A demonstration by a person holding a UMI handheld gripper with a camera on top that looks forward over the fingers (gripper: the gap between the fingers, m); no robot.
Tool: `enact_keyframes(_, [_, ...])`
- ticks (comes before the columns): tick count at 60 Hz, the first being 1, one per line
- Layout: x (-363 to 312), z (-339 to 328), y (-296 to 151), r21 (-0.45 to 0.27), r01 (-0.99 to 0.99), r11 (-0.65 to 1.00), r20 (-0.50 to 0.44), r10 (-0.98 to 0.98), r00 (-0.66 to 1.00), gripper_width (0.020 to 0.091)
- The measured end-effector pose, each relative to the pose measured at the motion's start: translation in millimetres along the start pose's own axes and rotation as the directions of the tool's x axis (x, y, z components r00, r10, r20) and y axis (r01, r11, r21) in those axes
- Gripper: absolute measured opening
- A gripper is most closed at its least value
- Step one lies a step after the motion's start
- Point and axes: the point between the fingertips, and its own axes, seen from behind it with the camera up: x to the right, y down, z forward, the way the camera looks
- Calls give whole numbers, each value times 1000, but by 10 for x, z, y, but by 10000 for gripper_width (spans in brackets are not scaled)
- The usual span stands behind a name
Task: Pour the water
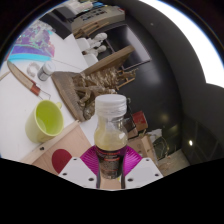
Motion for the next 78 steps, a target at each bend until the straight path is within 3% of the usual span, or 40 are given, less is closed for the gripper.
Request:
enact_keyframes(3, [-23, -37, 4, -8, -171, 985, 63, 171, 983, 270])
enact_keyframes(9, [-197, -58, 91, -93, -459, 884, 160, 468, 869, 271])
enact_keyframes(17, [-472, 6, 213, -193, -653, 732, 230, 681, 695, 272])
enact_keyframes(28, [-782, 48, 186, -237, -773, 589, 306, 800, 516, 272])
enact_keyframes(41, [-1076, 112, 318, -270, -798, 539, 299, 834, 463, 295])
enact_keyframes(43, [-1030, 120, 309, -244, -818, 521, 298, 843, 448, 299])
enact_keyframes(55, [-1044, 61, 362, -238, -840, 488, 311, 857, 410, 435])
enact_keyframes(57, [-1062, 31, 388, -260, -834, 486, 308, 861, 405, 549])
enact_keyframes(60, [-1050, -29, 404, -282, -833, 476, 301, 868, 395, 788])
enact_keyframes(62, [-1027, -79, 429, -297, -832, 468, 290, 875, 388, 874])
enact_keyframes(64, [-992, -142, 446, -311, -832, 460, 278, 881, 384, 848])
enact_keyframes(78, [-563, -1103, 485, -347, -803, 485, 200, 875, 442, 858])
